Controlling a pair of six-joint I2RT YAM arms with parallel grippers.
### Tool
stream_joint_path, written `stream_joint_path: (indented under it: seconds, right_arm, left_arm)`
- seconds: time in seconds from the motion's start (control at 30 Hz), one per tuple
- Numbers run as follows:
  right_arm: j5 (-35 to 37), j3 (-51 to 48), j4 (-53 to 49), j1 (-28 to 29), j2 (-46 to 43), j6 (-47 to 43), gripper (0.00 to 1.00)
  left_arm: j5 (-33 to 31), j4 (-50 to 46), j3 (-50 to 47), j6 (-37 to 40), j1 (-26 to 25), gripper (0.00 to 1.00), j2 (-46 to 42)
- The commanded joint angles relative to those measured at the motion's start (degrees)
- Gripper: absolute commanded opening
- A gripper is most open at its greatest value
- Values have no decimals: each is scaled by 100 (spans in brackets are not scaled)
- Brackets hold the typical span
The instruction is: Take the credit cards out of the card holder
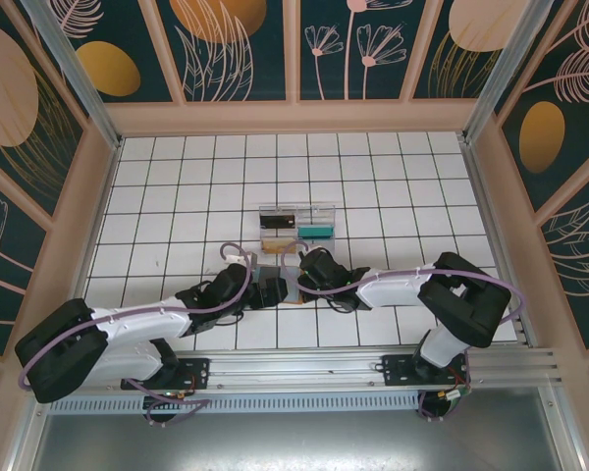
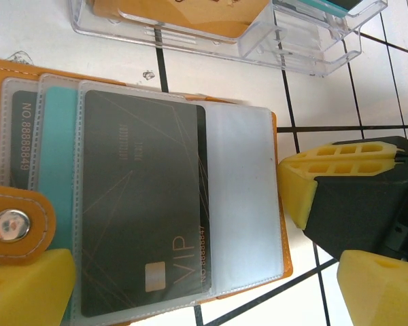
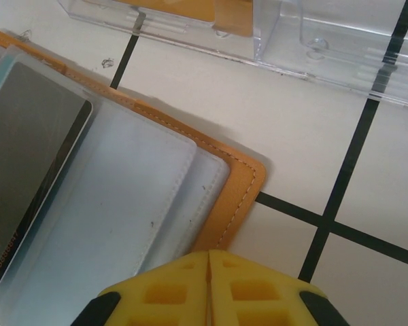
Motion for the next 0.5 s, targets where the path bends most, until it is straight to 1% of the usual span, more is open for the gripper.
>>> stream_joint_path:
  seconds: [0.0, 0.1, 0.17, 0.23, 0.27, 0.33, 0.47]
  right_arm:
    - [174, -189, -551, -28, 14, 170, 12]
    - [339, -175, -648, -37, -214, 265, 14]
    - [416, -145, -695, -37, -416, 345, 19]
    - [434, -101, -714, -46, -635, 419, 20]
    - [411, -78, -713, -54, -723, 451, 21]
    - [202, -43, -637, -105, -858, 553, 21]
    - [-121, 112, -539, -134, -910, 720, 21]
  left_arm:
    - [-156, -306, 2, 88, 15, 99, -156]
    - [-419, -554, 36, 145, 13, 99, -284]
    - [-536, -644, 44, 201, 22, 95, -357]
    - [-595, -686, 63, 299, 28, 93, -403]
    - [-628, -703, 89, 354, 26, 91, -409]
    - [-720, -719, 132, 491, 42, 83, -383]
    - [-649, -638, 195, 629, 211, 72, -276]
